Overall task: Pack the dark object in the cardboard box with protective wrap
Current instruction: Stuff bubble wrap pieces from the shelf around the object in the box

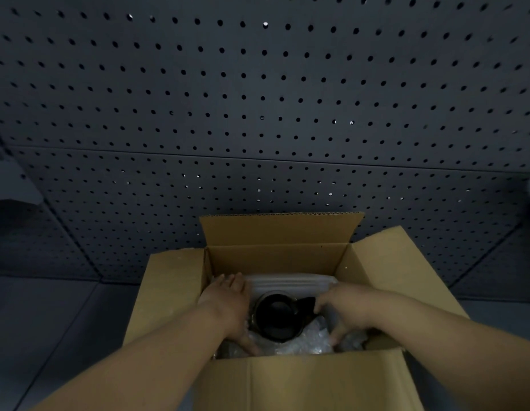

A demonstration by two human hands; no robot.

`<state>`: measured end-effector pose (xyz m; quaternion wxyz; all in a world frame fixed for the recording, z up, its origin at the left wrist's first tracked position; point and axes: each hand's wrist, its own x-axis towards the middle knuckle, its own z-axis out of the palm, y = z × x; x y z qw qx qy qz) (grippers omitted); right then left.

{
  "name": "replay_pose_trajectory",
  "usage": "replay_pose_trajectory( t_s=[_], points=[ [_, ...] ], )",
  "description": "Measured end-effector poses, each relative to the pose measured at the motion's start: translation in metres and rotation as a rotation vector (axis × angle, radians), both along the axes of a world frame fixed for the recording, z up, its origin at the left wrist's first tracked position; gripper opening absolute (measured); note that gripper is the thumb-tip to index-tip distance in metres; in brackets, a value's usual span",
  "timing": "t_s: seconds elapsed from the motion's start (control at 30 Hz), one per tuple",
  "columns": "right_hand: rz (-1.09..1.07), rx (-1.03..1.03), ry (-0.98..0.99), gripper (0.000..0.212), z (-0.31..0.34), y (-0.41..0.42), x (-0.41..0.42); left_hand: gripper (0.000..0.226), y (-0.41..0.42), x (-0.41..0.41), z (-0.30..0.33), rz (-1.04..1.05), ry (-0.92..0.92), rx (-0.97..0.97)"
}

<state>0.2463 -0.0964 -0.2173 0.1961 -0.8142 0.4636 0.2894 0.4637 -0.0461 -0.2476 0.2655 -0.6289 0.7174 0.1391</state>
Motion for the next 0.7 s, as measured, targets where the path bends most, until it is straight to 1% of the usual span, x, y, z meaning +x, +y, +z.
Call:
replay_pose_trajectory(
  t_s=[0.1,0.13,0.2,0.23,0.27,0.3,0.37,0.4,0.47,0.57,0.63,0.7],
  points=[
    [-0.024,0.018,0.010,0.069,-0.004,0.007,0.000,0.133,0.002,-0.001,-0.002,0.002,-0.005,0.006],
    [-0.065,0.006,0.017,0.068,-0.009,0.009,0.001,0.132,0.002,-0.001,-0.003,0.000,-0.007,0.006],
    [-0.096,-0.028,-0.022,0.066,-0.017,0.011,0.006,0.132,0.003,-0.001,-0.003,-0.006,-0.011,0.002],
    [-0.086,-0.040,-0.020,0.070,-0.021,0.011,0.005,0.131,0.003,-0.001,-0.003,-0.006,-0.009,0.000],
    [-0.132,-0.028,-0.020,0.076,-0.025,0.014,0.006,0.131,0.003,-0.001,-0.004,-0.004,-0.004,-0.002],
    [-0.129,-0.043,-0.020,0.079,-0.030,0.014,0.007,0.130,0.003,-0.001,-0.004,-0.004,0.000,-0.004],
    [-0.177,-0.095,-0.076,0.070,-0.042,0.016,0.009,0.130,0.003,-0.002,-0.005,-0.009,0.004,-0.008],
    [-0.234,-0.115,-0.093,0.069,-0.046,0.017,0.012,0.130,0.003,-0.002,-0.005,-0.013,0.004,-0.009],
    [-0.327,-0.116,-0.043,0.078,-0.044,0.016,0.015,0.129,0.002,-0.001,-0.006,-0.018,0.010,-0.009],
    [-0.302,-0.137,0.007,0.083,-0.041,0.013,0.017,0.127,0.002,0.000,-0.007,-0.024,0.023,-0.010],
    [-0.282,-0.109,0.057,0.094,-0.043,0.011,0.020,0.127,0.001,0.001,-0.007,-0.027,0.028,-0.010],
    [-0.198,-0.113,0.106,0.096,-0.048,0.007,0.018,0.127,0.001,0.001,-0.007,-0.030,0.022,0.002]
  ],
)
